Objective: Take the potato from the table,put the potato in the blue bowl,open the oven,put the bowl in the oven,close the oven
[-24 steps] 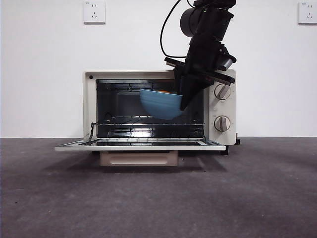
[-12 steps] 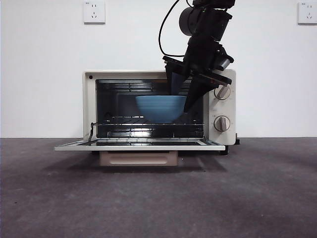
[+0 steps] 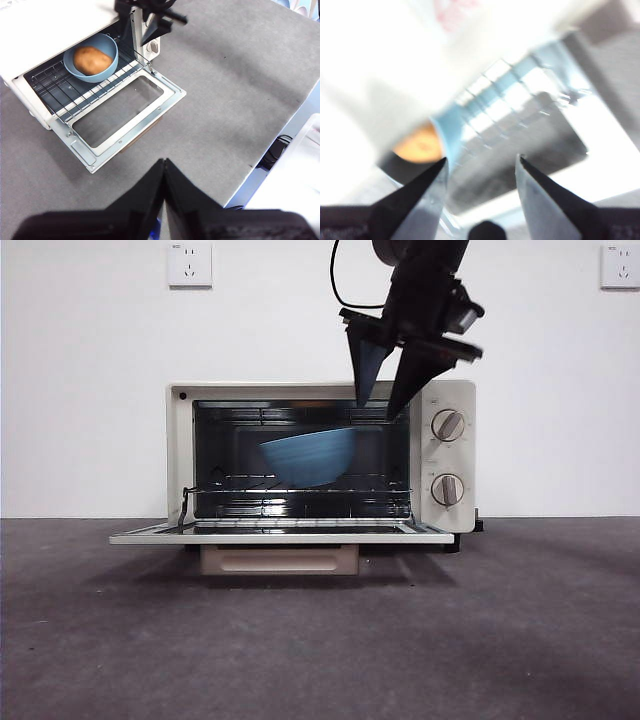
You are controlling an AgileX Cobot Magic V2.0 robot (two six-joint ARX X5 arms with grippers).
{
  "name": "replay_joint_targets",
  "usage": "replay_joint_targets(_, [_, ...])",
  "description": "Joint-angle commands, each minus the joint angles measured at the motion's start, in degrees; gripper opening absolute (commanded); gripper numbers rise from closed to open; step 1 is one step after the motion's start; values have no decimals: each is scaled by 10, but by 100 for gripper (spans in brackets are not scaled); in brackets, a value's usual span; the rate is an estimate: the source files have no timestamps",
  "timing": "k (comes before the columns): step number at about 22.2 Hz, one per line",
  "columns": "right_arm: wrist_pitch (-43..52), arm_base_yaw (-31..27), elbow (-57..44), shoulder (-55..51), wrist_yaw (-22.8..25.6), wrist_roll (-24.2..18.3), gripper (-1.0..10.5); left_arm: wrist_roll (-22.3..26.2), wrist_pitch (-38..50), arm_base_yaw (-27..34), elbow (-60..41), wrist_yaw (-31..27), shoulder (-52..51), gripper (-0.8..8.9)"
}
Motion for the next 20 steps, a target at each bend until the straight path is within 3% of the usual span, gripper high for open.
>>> replay_joint_targets(1, [-34,2,10,8,3,-53,226,6,2,-2,-1,0,-3,-5])
replay_joint_targets(4, [-35,4,27,6,-21,-105,225,6,2,-2,-1,0,-3,-5])
replay_joint_targets(8, [-35,7,35,2,-33,-136,225,3,2,-2,-1,0,-3,-5])
replay_joint_targets(16, [-35,7,35,-43,-30,-247,215,-1,2,-2,-1,-1,2,-5])
replay_joint_targets(20, [-35,18,35,-94,15,-316,-7,-1,2,-1,-1,-1,20,-5])
